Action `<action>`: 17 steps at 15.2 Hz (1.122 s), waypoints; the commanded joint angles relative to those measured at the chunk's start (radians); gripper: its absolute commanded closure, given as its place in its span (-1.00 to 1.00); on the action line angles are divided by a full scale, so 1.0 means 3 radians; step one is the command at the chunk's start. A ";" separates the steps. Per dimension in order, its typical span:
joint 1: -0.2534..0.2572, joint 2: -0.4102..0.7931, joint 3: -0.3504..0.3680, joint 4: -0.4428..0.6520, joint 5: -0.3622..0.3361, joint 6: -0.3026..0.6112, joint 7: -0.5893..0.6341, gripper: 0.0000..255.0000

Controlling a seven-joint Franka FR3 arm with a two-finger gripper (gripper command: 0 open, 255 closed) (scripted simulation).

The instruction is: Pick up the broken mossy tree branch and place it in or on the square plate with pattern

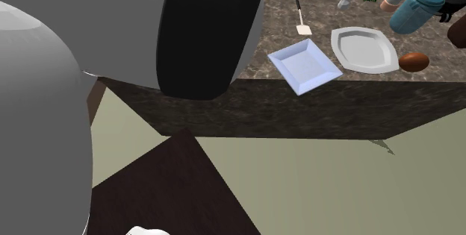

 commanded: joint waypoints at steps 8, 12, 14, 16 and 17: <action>0.0005 0.0017 -0.0005 0.0014 -0.0004 0.0005 0.0002 1.00; 0.0005 0.0017 -0.0005 0.0014 -0.0004 0.0005 0.0002 1.00; 0.0005 0.0017 -0.0005 0.0014 -0.0004 0.0005 0.0002 1.00; 0.0005 0.0018 -0.0005 0.0015 -0.0004 0.0006 0.0002 1.00; -0.0004 -0.0019 0.0008 0.0000 0.0007 -0.0017 -0.0005 1.00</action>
